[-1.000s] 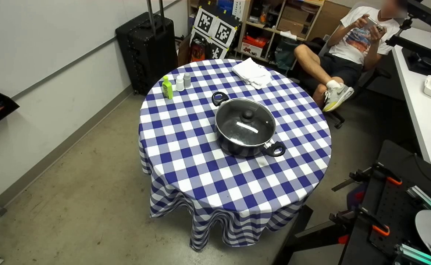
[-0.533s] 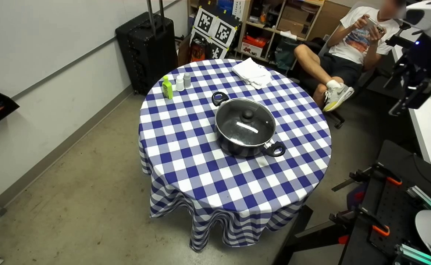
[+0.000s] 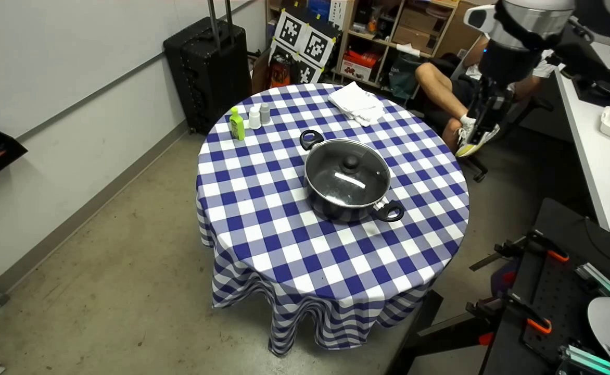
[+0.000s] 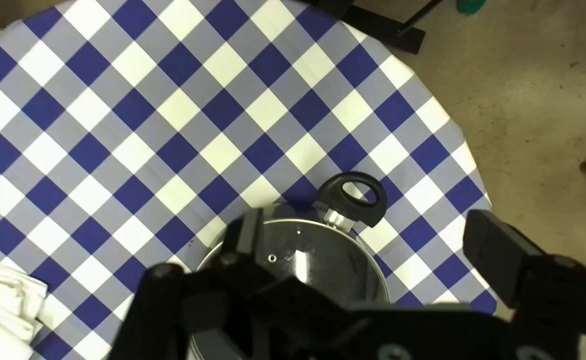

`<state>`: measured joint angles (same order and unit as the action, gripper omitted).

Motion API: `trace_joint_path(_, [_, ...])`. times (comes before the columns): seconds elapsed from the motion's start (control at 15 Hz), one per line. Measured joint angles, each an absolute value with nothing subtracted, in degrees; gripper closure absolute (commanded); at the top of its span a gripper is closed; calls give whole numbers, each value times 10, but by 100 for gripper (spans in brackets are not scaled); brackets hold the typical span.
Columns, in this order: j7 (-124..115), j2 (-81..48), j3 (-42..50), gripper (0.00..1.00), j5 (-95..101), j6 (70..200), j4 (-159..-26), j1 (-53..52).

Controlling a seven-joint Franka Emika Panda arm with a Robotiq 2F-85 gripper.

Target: Take the lid off the pot

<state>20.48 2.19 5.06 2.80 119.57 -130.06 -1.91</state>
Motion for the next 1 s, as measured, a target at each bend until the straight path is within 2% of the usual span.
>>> trace_joint_path(0.53, [230, -233, 9, 0, -37, 1229, -1106, 10])
trace_joint_path(1.0, [227, -379, -15, 0, -33, 1234, -978, 25])
